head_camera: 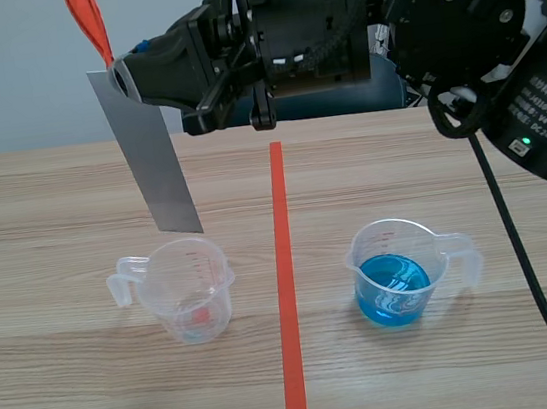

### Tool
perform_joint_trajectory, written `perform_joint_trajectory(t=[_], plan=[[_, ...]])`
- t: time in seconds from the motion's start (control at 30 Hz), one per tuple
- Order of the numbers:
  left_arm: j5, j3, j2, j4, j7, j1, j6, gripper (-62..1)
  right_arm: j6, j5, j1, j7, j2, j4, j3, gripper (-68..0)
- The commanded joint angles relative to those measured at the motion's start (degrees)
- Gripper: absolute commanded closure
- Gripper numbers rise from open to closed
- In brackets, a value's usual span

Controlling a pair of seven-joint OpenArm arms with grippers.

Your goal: Do the redox reaction experiment. move the plate over the left beaker

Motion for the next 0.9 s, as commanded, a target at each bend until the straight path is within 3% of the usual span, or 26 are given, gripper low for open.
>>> perform_joint_trajectory(t=[0.0,0.1,0.3,0.33,0.7,0.87], plan=[[-0.31,0.13,0.22,1.09,-0.79,0.46,-0.13,-3.3,0.48,0.79,1.49,0.35,-1.09,0.68,0.61,-0.4],[-0.28,0.13,0.26,1.09,-0.76,0.46,-0.13,-15.5,0.46,0.63,1.49,-0.68,-2.32,0.68,0.61,-0.4],[-0.37,0.13,0.94,1.16,-2.1,0.26,-0.66,-59.0,0.46,-0.55,1.46,-0.61,-4.17,0.68,0.52,-0.4],[-0.35,0.13,1.22,1.2,-2.12,0.09,-0.61,-62.3,0.46,-0.7,1.46,-0.59,-4.46,0.68,0.52,-0.4],[-0.35,0.13,2.14,1.2,-0.98,-0.48,-0.59,-62.3,0.46,-2.58,1.14,-0.63,-6.36,0.59,0.04,-0.4],[-0.35,0.13,2.16,1.2,5.7,-0.48,-0.59,-62.3,0.46,-2.84,1.14,-0.9,-6.36,0.59,-1.46,-0.4]])
